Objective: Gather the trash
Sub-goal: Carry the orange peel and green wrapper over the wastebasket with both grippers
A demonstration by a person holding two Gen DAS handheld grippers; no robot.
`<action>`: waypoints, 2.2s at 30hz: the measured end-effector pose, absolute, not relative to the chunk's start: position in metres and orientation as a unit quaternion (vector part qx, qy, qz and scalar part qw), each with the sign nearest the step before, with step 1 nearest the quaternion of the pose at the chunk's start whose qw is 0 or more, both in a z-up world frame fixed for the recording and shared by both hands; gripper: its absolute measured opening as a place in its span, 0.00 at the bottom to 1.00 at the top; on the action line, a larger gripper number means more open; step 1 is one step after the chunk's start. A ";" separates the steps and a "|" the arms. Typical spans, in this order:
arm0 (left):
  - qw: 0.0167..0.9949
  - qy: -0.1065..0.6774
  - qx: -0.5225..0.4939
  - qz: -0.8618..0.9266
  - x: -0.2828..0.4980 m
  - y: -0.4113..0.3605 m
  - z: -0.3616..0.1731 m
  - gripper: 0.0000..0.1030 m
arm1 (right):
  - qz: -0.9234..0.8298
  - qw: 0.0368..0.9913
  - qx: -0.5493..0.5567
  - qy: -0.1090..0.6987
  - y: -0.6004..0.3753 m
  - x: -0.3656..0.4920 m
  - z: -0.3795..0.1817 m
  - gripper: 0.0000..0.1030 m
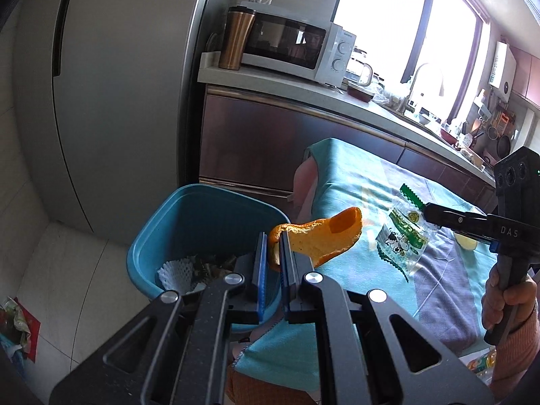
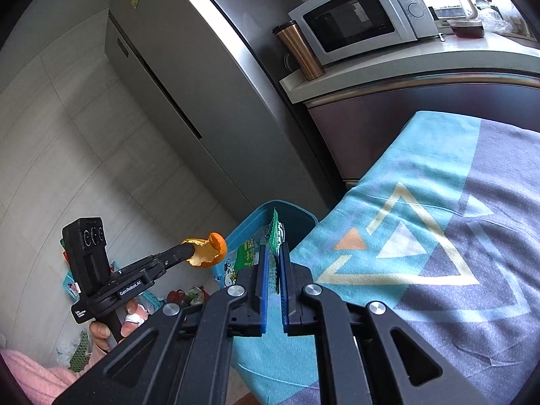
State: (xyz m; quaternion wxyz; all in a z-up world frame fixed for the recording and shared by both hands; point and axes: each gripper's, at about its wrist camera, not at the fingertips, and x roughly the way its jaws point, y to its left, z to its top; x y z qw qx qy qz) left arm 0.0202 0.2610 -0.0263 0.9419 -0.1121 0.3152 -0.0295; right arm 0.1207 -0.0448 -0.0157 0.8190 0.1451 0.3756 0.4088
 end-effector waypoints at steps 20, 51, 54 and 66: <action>0.936 0.332 -0.118 0.008 0.030 0.282 -0.044 0.07 | 0.426 0.805 0.118 0.396 -0.007 0.133 -0.016 0.05; 0.921 0.364 -0.127 0.046 0.052 0.297 -0.075 0.07 | 0.408 0.795 0.099 0.437 0.035 0.160 -0.037 0.05; 0.920 0.368 -0.127 0.051 0.055 0.297 -0.079 0.07 | 0.405 0.796 0.095 0.440 0.039 0.163 -0.040 0.05; 0.913 0.382 -0.127 0.059 0.075 0.295 -0.094 0.08 | 0.398 0.795 0.077 0.452 0.057 0.173 -0.053 0.05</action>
